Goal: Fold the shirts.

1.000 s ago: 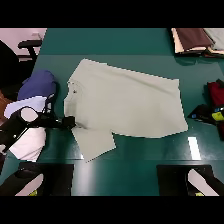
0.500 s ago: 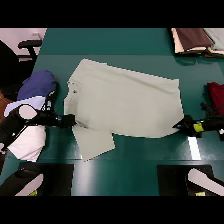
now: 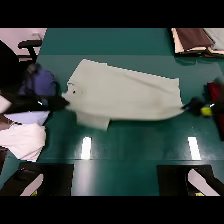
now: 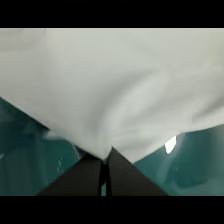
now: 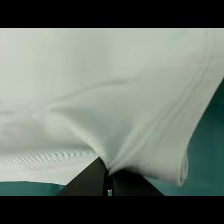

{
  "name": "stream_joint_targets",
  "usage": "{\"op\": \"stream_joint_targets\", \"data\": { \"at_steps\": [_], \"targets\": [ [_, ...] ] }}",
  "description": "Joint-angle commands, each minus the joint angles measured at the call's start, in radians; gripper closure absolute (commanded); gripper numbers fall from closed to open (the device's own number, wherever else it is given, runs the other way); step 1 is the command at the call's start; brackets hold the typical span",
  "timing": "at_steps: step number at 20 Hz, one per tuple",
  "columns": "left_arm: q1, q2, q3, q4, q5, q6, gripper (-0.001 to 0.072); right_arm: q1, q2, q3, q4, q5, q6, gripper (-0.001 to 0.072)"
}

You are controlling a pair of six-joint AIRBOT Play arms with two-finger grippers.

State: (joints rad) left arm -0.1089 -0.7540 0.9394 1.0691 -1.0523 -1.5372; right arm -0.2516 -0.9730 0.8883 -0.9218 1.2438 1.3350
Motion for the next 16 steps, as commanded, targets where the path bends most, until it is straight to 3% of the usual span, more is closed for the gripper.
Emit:
{"op": "stream_joint_targets", "data": {
  "at_steps": [1,6,9,13,16],
  "targets": [
    [0.001,0.077,0.343,0.031,-0.051,-0.008,0.0687,0.005,0.151,0.288,0.005,0.047,-0.001,0.0697],
    [0.001,0.078,0.816,0.031,-0.087,-0.009,0.0687,0.005,0.219,0.674,-0.016,0.116,0.017,0.0697],
    [0.001,0.077,0.982,0.034,-0.08,-0.028,0.0688,0.005,0.217,0.848,-0.179,0.2,0.079,0.0698],
    [0.001,0.061,1.04,0.062,-0.043,-0.027,0.0688,0.005,0.171,1.032,-0.269,0.307,0.124,0.0698],
    [0.001,-0.027,1.038,0.116,-0.182,-0.027,0.0687,0.005,0.051,1.143,-0.267,0.422,0.165,0.0698]
  ]
}}
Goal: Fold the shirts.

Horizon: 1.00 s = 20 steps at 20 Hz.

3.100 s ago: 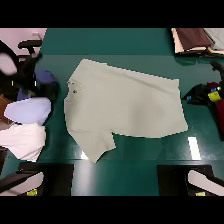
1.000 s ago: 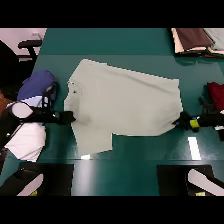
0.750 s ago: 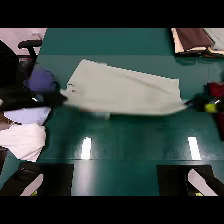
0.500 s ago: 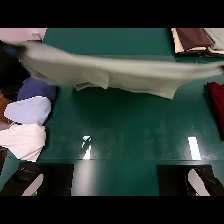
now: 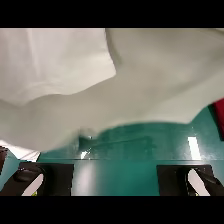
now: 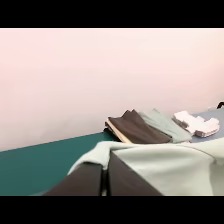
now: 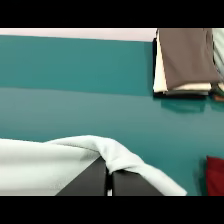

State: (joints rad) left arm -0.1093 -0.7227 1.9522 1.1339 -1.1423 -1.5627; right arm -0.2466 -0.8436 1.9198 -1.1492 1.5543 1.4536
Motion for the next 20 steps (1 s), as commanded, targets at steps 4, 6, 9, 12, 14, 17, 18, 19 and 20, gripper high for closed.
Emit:
{"op": "stream_joint_targets", "data": {
  "at_steps": [4,6,9,12,14,17,18,19,20],
  "targets": [
    [0.001,-0.293,-0.01,0.087,-0.283,0.001,0.0685,0.025,-0.249,0.026,-0.046,0.143,0.065,0.0698],
    [0.001,-0.419,-0.071,0.087,-0.286,0.025,0.0685,0.078,-0.345,-0.082,-0.074,0.148,0.065,0.0698],
    [0.001,-0.612,-0.176,0.093,-0.244,0.03,0.0685,0.156,-0.513,-0.23,-0.137,0.138,0.065,0.0698],
    [0.002,-0.811,-0.229,0.095,-0.127,0.035,0.0685,0.192,-0.695,-0.267,-0.145,0.061,0.064,0.0698],
    [0.008,-0.905,-0.229,0.093,-0.006,0.045,0.0685,0.191,-0.816,-0.196,-0.119,-0.012,0.063,0.0698],
    [0.033,-0.96,-0.228,0.076,0.131,0.028,0.0685,0.191,-0.949,-0.029,-0.099,-0.062,0.063,0.0698],
    [0.046,-0.96,-0.228,0.069,0.147,0.025,0.0685,0.191,-0.977,0.023,-0.099,-0.055,0.063,0.0697],
    [0.059,-0.956,-0.228,0.055,0.136,0.026,0.0685,0.191,-0.996,0.067,-0.099,-0.041,0.059,0.0698],
    [0.068,-0.953,-0.228,0.039,0.098,0.026,0.0685,0.191,-1.001,0.093,-0.1,-0.02,0.046,0.0698]
  ]
}}
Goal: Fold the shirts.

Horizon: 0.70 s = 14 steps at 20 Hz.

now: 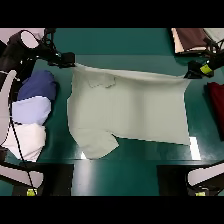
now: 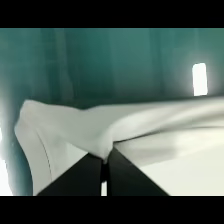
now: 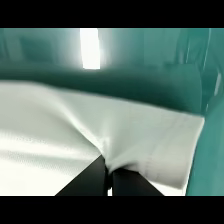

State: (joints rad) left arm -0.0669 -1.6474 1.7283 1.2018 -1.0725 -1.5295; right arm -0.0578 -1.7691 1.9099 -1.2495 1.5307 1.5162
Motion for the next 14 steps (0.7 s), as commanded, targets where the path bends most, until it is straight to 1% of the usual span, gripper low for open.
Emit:
{"op": "stream_joint_targets", "data": {
  "at_steps": [1,2,3,4,6,9,12,13,14],
  "targets": [
    [0.032,-0.029,-0.004,-0.04,-0.036,-0.007,0.0685,0.002,-0.069,0.108,0.0,0.021,-0.028,0.0698],
    [0.032,-0.029,-0.007,-0.031,-0.121,0.011,0.0685,0.003,-0.057,0.101,0.0,0.042,-0.034,0.0698],
    [0.029,-0.029,-0.018,-0.031,-0.181,0.055,0.0686,0.002,-0.035,0.069,-0.002,0.051,-0.033,0.0698],
    [0.024,-0.029,-0.037,-0.031,-0.208,0.071,0.0686,0.002,-0.012,0.021,-0.003,0.049,-0.033,0.0698],
    [0.023,-0.029,-0.098,-0.032,-0.204,0.071,0.0686,0.003,0.038,-0.106,-0.002,0.018,-0.033,0.0698],
    [0.023,-0.029,-0.206,-0.036,-0.164,0.07,0.0685,0.002,0.099,-0.303,0.0,-0.071,-0.033,0.0697],
    [0.023,-0.029,-0.29,-0.035,-0.145,0.055,0.0682,0.002,0.13,-0.411,0.002,-0.132,-0.032,0.0695],
    [0.023,-0.029,-0.302,-0.036,-0.142,0.042,0.0498,0.002,0.137,-0.425,0.003,-0.137,-0.032,0.0633],
    [0.023,-0.029,-0.303,-0.036,-0.148,0.04,0.0216,0.002,0.145,-0.428,0.002,-0.137,-0.032,0.0363]
  ]
}}
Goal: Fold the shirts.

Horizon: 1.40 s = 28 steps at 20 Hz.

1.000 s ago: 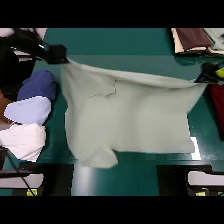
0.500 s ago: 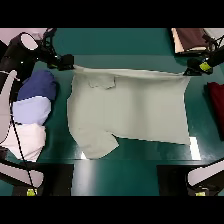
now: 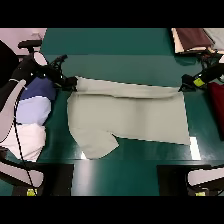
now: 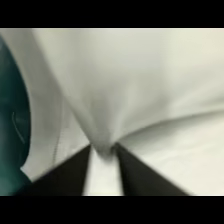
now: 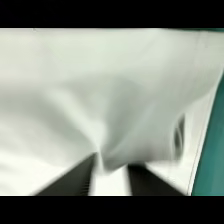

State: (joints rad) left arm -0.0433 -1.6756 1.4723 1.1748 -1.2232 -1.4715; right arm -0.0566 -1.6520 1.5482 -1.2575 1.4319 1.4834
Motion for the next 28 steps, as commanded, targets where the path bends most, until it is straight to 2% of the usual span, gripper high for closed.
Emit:
{"op": "stream_joint_targets", "data": {
  "at_steps": [1,5,8,12,15,20,22,26,27,28],
  "targets": [
    [0.0,0.006,-0.044,-0.008,-0.013,-0.021,0.022,0.001,0.039,-0.062,0.01,-0.034,0.0,0.0225],
    [0.0,0.16,-0.1,0.08,-0.059,-0.017,0.0224,-0.034,0.174,-0.117,0.009,0.038,-0.034,0.0225],
    [0.0,0.369,-0.34,0.111,-0.055,-0.045,0.0223,-0.081,0.345,-0.301,0.01,0.027,-0.034,0.0226],
    [0.0,0.656,-0.766,0.062,-0.039,-0.104,0.0224,-0.111,0.493,-0.451,0.01,-0.006,-0.034,0.0226],
    [0.0,0.779,-0.967,-0.059,0.025,-0.109,0.0224,-0.111,0.547,-0.499,0.034,-0.045,-0.035,0.0226],
    [-0.001,0.793,-1.1,-0.306,0.218,-0.004,0.0224,-0.11,0.55,-0.496,0.116,-0.054,-0.053,0.0227],
    [-0.001,0.793,-1.119,-0.334,0.27,0.006,0.0225,-0.109,0.55,-0.496,0.131,-0.054,-0.053,0.0227],
    [-0.001,0.793,-1.126,-0.367,0.282,0.006,0.0228,-0.109,0.55,-0.496,0.142,-0.053,-0.053,0.023],
    [-0.001,0.793,-1.125,-0.382,0.283,0.008,0.0362,-0.109,0.55,-0.496,0.141,-0.05,-0.053,0.023],
    [-0.001,0.793,-1.125,-0.397,0.285,0.03,0.0569,-0.109,0.55,-0.496,0.141,-0.041,-0.053,0.023]
  ]
}}
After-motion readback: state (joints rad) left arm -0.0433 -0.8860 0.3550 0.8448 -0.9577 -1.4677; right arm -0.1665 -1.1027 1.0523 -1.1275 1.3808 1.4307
